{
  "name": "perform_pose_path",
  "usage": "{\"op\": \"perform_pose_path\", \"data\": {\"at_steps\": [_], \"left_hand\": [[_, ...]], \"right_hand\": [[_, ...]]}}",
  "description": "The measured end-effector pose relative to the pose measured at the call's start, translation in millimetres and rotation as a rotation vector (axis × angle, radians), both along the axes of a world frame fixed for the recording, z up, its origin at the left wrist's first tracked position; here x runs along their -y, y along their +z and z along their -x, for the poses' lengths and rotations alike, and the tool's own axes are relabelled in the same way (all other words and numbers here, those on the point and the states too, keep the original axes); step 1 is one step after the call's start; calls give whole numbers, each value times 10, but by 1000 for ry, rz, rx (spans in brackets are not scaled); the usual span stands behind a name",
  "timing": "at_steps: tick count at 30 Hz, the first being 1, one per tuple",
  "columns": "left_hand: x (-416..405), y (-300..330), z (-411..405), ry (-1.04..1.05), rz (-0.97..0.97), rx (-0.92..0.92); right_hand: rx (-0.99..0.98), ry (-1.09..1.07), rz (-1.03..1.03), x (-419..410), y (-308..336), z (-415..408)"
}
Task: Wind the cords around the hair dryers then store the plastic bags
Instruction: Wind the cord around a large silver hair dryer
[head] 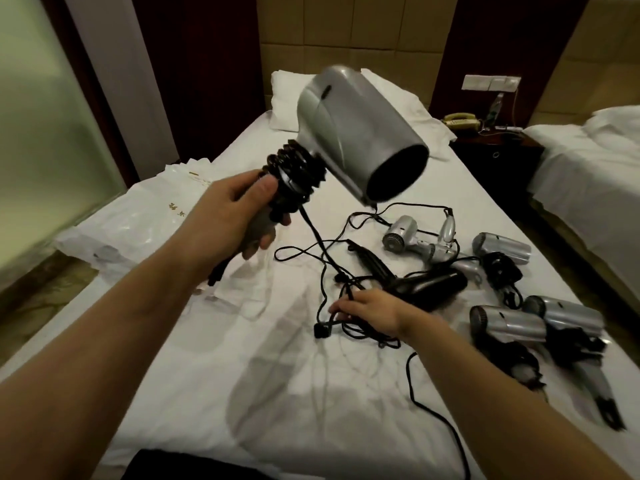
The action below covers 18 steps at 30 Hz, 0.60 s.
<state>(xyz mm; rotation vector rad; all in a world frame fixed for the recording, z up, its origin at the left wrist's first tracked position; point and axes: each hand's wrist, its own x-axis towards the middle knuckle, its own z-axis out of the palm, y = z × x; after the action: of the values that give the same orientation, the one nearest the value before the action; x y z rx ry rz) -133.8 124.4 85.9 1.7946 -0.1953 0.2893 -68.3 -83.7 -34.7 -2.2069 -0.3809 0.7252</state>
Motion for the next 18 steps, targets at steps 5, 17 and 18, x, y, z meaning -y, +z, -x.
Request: {"op": "perform_pose_path", "data": {"at_steps": [5,17,18], "left_hand": [[94,43,-20,120,-72,51],[268,215,-99,221,111,85],[263,263,-98,230,110,111]], "right_hand": [[159,-156,-333,-147,425,-91],[79,-131,141,-37,-390,-64],[51,-135,158,14,-476,-5]]}}
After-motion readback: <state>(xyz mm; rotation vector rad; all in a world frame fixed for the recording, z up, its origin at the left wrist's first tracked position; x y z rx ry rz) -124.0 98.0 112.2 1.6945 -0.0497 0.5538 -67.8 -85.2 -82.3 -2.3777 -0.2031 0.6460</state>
